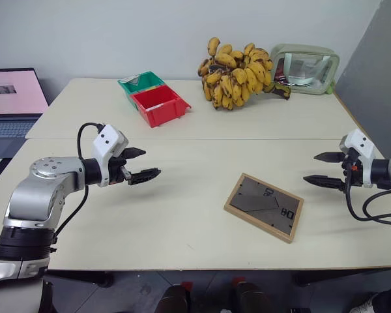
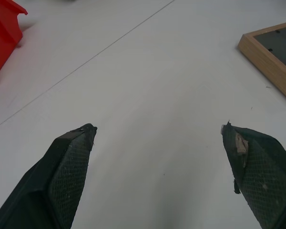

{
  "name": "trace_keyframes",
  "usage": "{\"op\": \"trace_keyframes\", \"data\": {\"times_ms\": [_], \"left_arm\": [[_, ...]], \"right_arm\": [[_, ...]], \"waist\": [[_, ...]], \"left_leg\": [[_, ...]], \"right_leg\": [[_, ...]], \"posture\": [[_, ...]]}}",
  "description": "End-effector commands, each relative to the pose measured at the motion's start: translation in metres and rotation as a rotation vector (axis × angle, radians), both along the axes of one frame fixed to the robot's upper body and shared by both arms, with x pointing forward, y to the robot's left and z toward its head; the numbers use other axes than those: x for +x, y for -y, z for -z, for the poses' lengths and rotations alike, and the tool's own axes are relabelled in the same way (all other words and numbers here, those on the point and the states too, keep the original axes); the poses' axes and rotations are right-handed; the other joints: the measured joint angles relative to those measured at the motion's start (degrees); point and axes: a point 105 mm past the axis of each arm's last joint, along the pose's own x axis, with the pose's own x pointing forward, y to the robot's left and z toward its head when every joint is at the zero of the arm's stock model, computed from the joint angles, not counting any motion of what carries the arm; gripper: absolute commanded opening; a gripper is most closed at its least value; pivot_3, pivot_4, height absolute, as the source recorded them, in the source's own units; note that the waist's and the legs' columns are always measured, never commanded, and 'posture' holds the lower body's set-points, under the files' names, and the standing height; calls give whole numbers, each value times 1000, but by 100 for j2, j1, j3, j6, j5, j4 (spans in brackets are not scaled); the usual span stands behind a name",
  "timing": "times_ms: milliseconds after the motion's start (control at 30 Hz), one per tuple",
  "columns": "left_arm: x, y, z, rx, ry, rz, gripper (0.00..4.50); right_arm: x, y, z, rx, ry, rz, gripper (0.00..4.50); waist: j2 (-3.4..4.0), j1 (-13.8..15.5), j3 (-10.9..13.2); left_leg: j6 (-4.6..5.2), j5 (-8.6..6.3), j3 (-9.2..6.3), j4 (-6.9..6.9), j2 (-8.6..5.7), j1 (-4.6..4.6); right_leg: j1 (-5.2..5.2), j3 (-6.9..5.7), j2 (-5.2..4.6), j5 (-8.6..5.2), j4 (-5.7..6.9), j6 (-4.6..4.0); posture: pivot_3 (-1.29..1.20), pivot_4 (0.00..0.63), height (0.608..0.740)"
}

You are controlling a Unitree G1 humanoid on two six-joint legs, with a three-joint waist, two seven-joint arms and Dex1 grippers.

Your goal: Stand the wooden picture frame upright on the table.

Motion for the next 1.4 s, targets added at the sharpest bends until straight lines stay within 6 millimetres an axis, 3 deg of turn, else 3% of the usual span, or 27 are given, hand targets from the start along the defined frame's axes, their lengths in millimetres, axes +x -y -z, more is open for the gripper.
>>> {"op": "trace_keyframes", "data": {"times_ms": [33, 767, 900, 1000, 1033, 1067, 1200, 1367, 1400], "left_arm": [[-2, -8, -11, 39, 57, -19, 4500], [-13, 5, -5, -27, 10, 22, 4500], [-26, 31, 5, -68, -40, 125, 3805], [-32, 62, 27, -69, -58, 184, 3006], [-34, 74, 37, -68, -71, 213, 2956], [-36, 83, 44, -66, -78, 233, 2581], [-40, 113, 68, -38, -104, 313, 1810], [-37, 163, 80, -73, -116, 407, 678], [-37, 168, 81, -79, -121, 418, 434]], "right_arm": [[1, -1, -10, -5, 37, -13, 4450], [-2, 5, -5, -30, 13, -15, 4450], [0, 5, 1, -49, 29, 1, 3641], [5, 7, 12, -78, 47, 37, 2752], [7, 6, 18, -87, 49, 44, 2694], [7, 6, 22, -94, 50, 47, 2269], [9, 4, 40, -123, 31, 60, 1382], [8, -5, 65, -161, 14, 54, 47], [7, -8, 66, -155, 13, 48, 0]], "waist": [[0, 4, 0], [0, 7, 0], [0, 7, 0], [2, 14, -1], [2, 18, -1], [1, 19, -1], [2, 14, -2], [4, 24, -3], [4, 23, -3]], "left_leg": [[0, 0, 0, 0, 0, 0], [0, 0, 0, 2, -1, -2], [0, 0, 1, 2, -2, -2], [1, 0, 1, 2, -2, -3], [1, -1, 1, 4, -3, 0], [1, 0, 1, 5, -4, -1], [1, 0, 1, 9, -5, -2], [2, 0, 1, 14, -12, 0], [2, 0, 1, 14, -12, 0]], "right_leg": [[0, 0, 0, 0, 0, 0], [0, -1, -11, 0, 0, 0], [0, -1, -11, 0, 0, 0], [1, 0, -18, 0, -2, 0], [5, 0, -20, 0, -2, 0], [6, 0, -20, 0, -2, 0], [7, 0, -18, 1, 0, 1], [13, 1, -1, 1, 1, 1], [13, 1, -1, 1, 2, 2]], "posture": [[0, 150, 740], [0, 150, 740], [0, 150, 740], [0, 150, 740], [0, 150, 740], [0, 150, 740], [0, 150, 740], [0, 150, 740], [0, 150, 740]]}}
